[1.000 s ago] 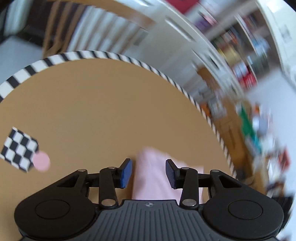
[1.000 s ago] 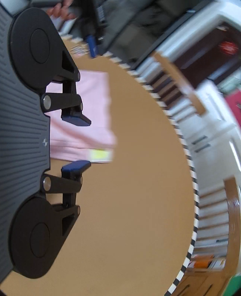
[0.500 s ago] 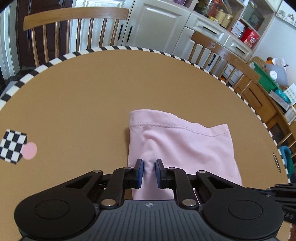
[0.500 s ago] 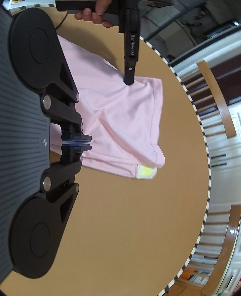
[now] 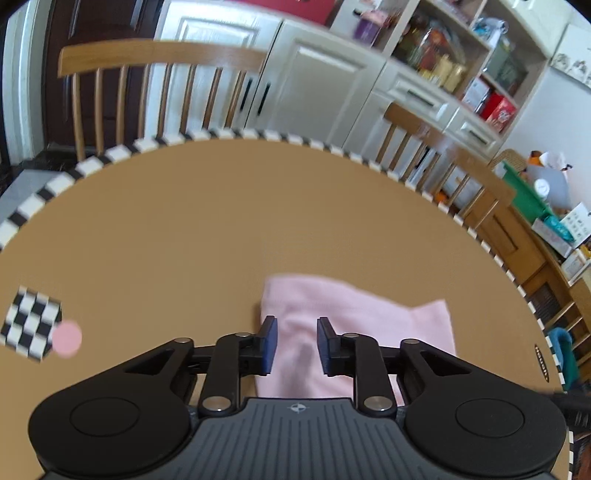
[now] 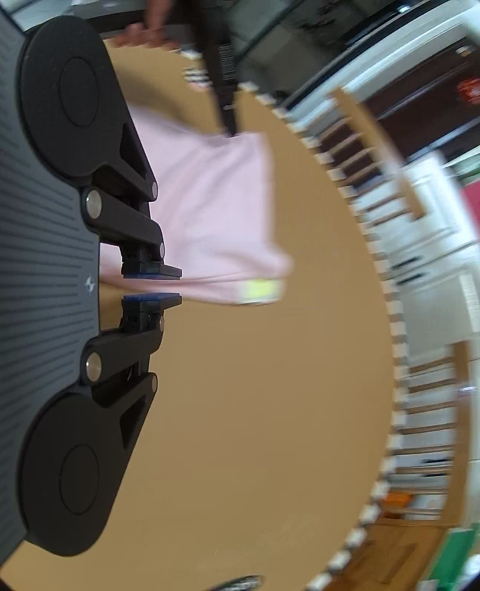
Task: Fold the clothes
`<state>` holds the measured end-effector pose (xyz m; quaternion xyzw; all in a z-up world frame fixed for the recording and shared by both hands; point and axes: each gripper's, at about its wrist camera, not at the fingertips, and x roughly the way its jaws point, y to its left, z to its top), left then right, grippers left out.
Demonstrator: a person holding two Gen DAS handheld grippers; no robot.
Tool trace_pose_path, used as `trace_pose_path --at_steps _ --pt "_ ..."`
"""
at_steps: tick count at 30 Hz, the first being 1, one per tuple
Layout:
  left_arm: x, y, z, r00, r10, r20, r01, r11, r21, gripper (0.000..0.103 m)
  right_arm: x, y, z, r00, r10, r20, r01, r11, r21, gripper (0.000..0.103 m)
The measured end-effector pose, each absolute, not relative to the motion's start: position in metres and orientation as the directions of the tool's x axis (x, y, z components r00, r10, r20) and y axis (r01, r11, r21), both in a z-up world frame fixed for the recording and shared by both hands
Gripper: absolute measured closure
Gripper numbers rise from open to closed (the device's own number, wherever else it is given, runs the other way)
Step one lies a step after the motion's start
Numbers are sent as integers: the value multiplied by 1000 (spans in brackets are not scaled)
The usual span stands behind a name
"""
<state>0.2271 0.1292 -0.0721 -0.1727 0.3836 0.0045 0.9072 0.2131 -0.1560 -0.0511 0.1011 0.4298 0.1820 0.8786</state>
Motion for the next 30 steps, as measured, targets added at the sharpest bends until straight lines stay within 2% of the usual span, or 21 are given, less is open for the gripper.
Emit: trace_pose_path --at_steps 2,4,6,7,8,13,16,17,18,19,20,21,23,25,30 --pt "235 127 -73 703 -118 -701 -138 945 -297 78 230 -142 -54 570 404 -715 -259 915 311 82" --pt "245 122 -77 696 -122 -707 -132 947 -294 78 244 -128 -62 548 410 -730 -278 912 303 78" --pt "253 118 -80 692 -122 -711 -127 950 -287 78 254 -116 -72 524 402 -751 -298 913 280 82" --pt "257 115 -81 690 -121 -713 -124 952 -281 76 257 -112 -76 520 371 -769 -294 924 246 94" --pt "260 113 -83 691 -116 -713 -121 955 -272 76 259 -113 -77 523 343 -780 -273 935 228 97" --pt "274 117 -94 687 -80 -722 -133 963 -234 74 262 -147 -78 553 332 -764 -109 938 328 97" --pt "274 127 -86 691 -72 -719 -171 951 -259 71 257 -166 -74 566 331 -755 -21 922 387 93" --pt "266 134 -77 706 -68 -705 -190 940 -282 68 247 -171 -65 587 354 -728 -41 911 410 92" --pt "257 140 -67 721 -66 -690 -205 931 -303 61 232 -174 -52 603 388 -697 -97 903 418 90" --pt "243 146 -57 731 -76 -678 -198 928 -316 54 214 -176 -40 611 416 -674 -164 899 406 85" --pt "222 147 -52 721 -93 -686 -186 929 -321 50 194 -177 -29 612 439 -658 -224 894 387 76" --pt "202 148 -46 712 -110 -694 -174 929 -325 47 171 -179 -23 599 450 -662 -266 892 366 72" --pt "161 149 -36 689 -141 -711 -150 932 -329 47 126 -180 -23 529 489 -693 -318 872 372 71" --pt "116 135 -41 650 -138 -747 -118 953 -279 47 85 -179 -28 471 494 -730 -343 866 365 72" --pt "46 102 -69 614 -101 -783 -104 973 -207 50 23 -168 -37 471 458 -754 -395 874 284 71"
